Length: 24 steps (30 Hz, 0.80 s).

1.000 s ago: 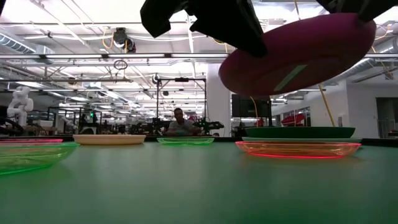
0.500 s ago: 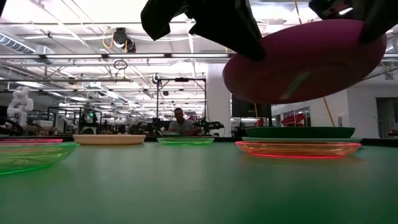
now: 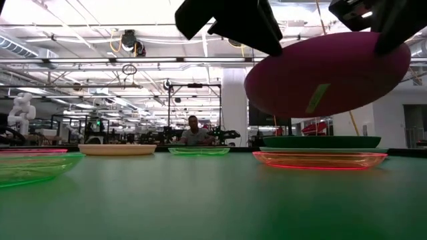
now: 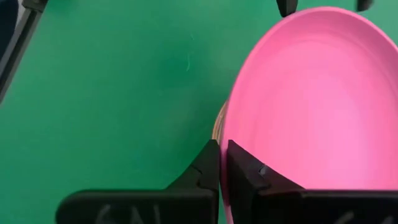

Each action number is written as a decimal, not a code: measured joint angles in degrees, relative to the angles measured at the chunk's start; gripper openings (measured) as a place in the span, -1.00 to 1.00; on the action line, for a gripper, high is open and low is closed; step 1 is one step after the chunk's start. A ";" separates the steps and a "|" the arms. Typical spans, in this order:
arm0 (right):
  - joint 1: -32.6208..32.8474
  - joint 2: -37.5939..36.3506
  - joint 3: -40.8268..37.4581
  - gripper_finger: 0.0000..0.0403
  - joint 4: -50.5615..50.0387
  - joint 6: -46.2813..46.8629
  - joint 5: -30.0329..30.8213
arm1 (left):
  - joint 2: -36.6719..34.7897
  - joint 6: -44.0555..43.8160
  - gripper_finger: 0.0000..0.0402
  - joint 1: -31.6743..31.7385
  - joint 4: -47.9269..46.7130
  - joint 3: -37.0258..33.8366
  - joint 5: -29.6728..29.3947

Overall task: Stack plastic plates
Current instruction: Stack the pink plate on the green plate

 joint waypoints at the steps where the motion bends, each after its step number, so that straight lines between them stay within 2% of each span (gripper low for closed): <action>1: -0.06 0.00 0.00 -0.99 -0.29 0.00 -0.02 | 0.00 -0.87 -0.06 -0.12 0.08 0.00 -0.10; 12: -1.68 -0.51 0.00 -0.99 -3.88 -0.80 2.95 | -1.57 -10.60 -0.01 -0.22 -4.73 0.00 -0.28; 21: -3.02 -1.29 0.00 -0.98 -4.98 -1.27 4.88 | -6.85 -22.37 -0.01 -1.78 -15.68 0.09 -0.07; 24: -3.40 -1.29 0.00 -0.98 -5.98 -1.25 6.08 | -7.54 -24.42 -0.01 -2.46 -18.63 -1.39 -1.93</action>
